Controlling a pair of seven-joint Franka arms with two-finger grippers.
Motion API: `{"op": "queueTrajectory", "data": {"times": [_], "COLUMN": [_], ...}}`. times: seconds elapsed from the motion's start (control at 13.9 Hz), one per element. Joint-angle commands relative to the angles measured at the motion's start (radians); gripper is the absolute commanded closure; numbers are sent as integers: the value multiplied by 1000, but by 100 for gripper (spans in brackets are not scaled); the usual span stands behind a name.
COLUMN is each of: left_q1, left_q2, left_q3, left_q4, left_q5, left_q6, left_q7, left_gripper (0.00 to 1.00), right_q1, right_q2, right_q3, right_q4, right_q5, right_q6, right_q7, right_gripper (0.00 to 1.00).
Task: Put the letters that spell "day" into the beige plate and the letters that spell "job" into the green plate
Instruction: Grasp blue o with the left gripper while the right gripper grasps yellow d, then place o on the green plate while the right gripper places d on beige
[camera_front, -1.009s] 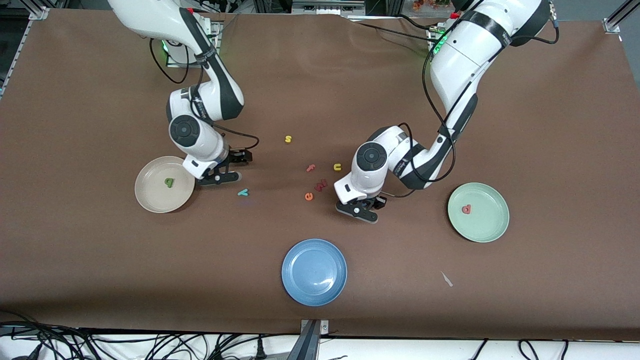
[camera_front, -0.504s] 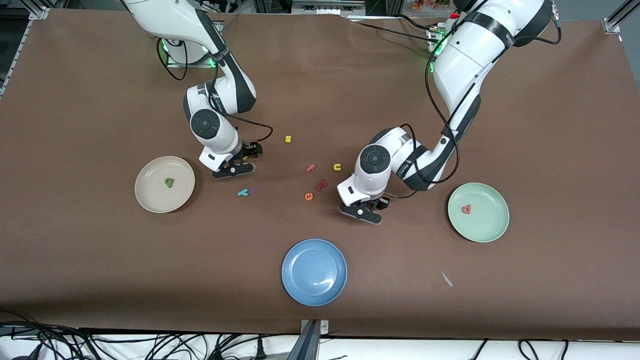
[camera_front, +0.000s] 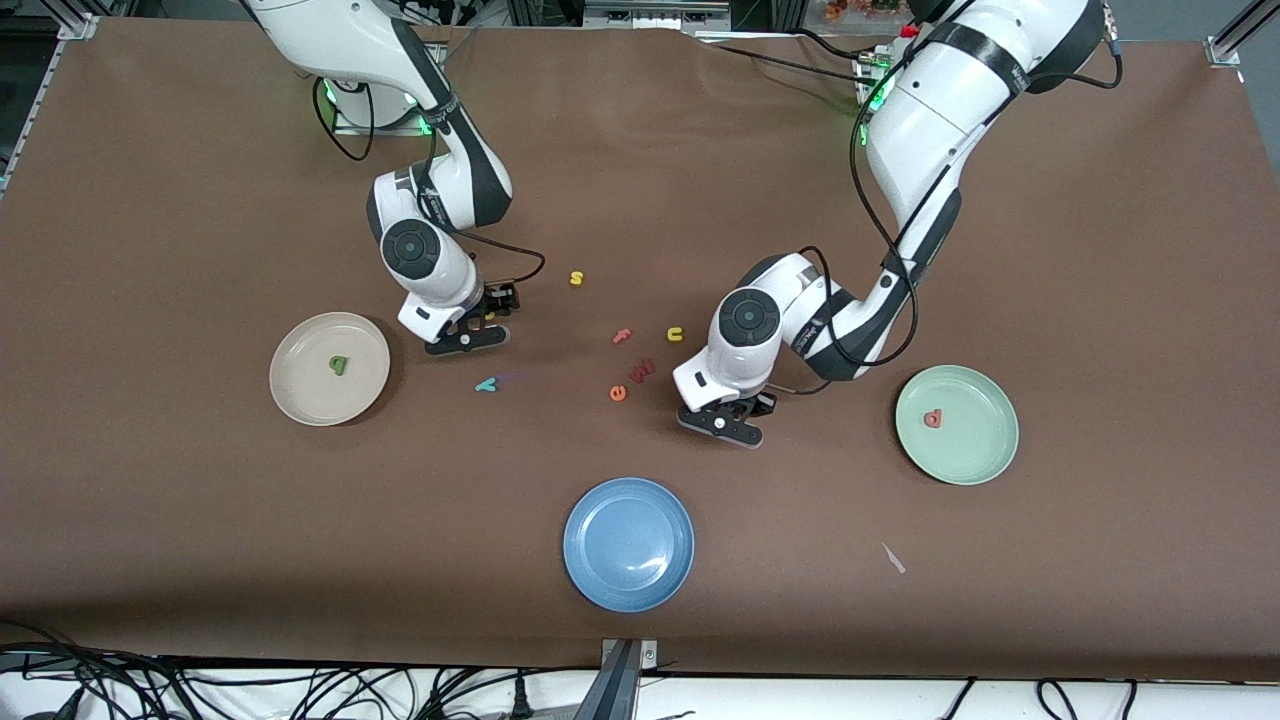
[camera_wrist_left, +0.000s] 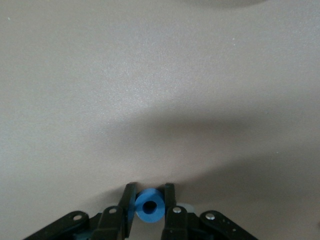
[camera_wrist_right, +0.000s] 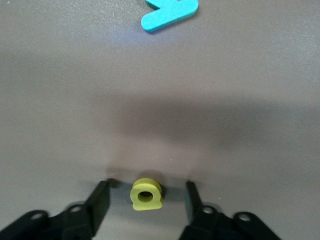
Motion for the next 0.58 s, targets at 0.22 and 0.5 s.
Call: {"op": "queueTrajectory", "data": {"times": [0.22, 0.5], "left_q1": [9, 72], "left_q2": [-18, -96], "left_q3": [-1, -3], "left_q4": [-12, -5], "left_q5": [-12, -11], "left_q6": [-44, -166], "left_q7": [2, 46], "left_gripper": [92, 91], "right_q1": [3, 3], "right_q2": [-10, -10], "right_q3": [-1, 0], "right_q4": [-21, -21], "right_q5": [5, 5], "right_q6": [18, 17], "right_q7": [-4, 5], "right_gripper": [55, 67]}}
